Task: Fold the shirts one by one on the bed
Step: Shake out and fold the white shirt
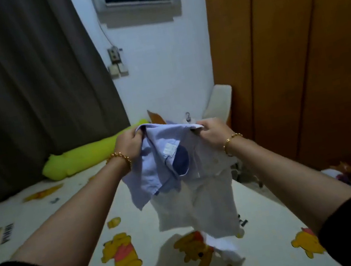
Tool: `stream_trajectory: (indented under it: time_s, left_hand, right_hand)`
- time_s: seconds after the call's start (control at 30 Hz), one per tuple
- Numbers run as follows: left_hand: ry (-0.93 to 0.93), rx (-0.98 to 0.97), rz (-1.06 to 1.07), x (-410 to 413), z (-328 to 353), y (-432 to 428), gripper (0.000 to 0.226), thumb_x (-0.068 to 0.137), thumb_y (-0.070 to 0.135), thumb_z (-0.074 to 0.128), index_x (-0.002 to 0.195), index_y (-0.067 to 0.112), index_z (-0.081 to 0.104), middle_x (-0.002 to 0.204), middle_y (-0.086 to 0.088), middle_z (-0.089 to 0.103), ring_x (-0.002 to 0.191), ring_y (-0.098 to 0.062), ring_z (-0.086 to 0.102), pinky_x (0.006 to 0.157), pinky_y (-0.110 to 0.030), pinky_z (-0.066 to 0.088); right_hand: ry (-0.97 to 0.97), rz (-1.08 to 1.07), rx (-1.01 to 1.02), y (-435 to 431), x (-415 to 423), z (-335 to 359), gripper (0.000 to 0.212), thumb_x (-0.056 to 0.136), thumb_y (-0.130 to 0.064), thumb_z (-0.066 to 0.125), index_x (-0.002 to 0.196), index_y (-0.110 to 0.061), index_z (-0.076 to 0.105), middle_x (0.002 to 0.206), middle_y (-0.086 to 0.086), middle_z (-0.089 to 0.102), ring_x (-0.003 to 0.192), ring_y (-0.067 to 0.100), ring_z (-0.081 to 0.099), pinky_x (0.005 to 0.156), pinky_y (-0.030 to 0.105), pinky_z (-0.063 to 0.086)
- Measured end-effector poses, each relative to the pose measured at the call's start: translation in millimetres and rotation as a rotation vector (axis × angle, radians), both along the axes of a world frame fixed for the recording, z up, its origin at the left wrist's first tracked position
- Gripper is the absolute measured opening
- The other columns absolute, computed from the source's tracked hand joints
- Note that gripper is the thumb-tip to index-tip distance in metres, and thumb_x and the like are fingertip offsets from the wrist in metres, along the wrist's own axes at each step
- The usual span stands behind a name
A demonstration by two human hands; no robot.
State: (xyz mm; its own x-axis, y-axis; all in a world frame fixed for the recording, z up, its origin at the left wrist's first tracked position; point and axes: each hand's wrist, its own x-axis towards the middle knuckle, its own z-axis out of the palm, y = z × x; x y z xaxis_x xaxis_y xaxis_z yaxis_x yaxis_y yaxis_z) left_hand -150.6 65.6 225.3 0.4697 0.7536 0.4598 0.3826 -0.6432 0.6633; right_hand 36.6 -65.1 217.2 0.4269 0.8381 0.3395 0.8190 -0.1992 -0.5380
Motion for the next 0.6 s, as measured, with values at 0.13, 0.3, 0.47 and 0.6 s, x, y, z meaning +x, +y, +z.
stream_trajectory:
  time_s: [0.13, 0.3, 0.47, 0.6]
  left_hand:
    - [-0.169, 0.076, 0.071, -58.8, 49.5, -4.8, 0.03, 0.094, 0.024, 0.051, 0.08, 0.003, 0.066, 0.073, -0.016, 0.062, 0.072, -0.016, 0.05, 0.062, -0.03, 0.035]
    - [-0.373, 0.123, 0.215, -93.4, 98.0, -24.2, 0.034, 0.094, 0.025, 0.052, 0.071, 0.001, 0.06, 0.071, -0.022, 0.059, 0.068, -0.021, 0.047, 0.062, -0.036, 0.04]
    - [-0.393, 0.138, 0.182, -121.3, 138.6, -49.7, 0.037, 0.097, 0.026, 0.047, 0.064, 0.012, 0.053, 0.059, 0.0, 0.049, 0.066, -0.017, 0.045, 0.059, -0.028, 0.034]
    - [-0.297, 0.105, 0.131, -147.9, 160.7, -63.7, 0.036, 0.096, 0.041, 0.046, 0.071, 0.017, 0.054, 0.074, -0.002, 0.056, 0.077, -0.02, 0.051, 0.067, -0.029, 0.04]
  right_hand:
    - [0.016, 0.017, 0.151, -0.2, -65.1, 49.2, 0.019, 0.088, -0.014, 0.05, 0.07, -0.011, 0.056, 0.087, 0.02, 0.065, 0.083, 0.03, 0.057, 0.061, 0.03, 0.027]
    - [0.028, 0.244, 0.16, -5.5, -136.1, 82.6, 0.024, 0.08, -0.022, 0.067, 0.103, -0.013, 0.067, 0.102, 0.007, 0.068, 0.097, 0.021, 0.061, 0.072, 0.025, 0.042]
    - [0.079, 0.388, 0.213, -5.6, -178.5, 119.0, 0.028, 0.086, -0.013, 0.064, 0.114, -0.008, 0.061, 0.103, 0.007, 0.06, 0.095, 0.019, 0.055, 0.08, 0.029, 0.046]
    - [0.154, 0.259, 0.309, 4.2, -176.2, 152.6, 0.025, 0.091, -0.001, 0.046, 0.105, 0.003, 0.067, 0.104, 0.018, 0.067, 0.097, 0.025, 0.059, 0.081, 0.036, 0.049]
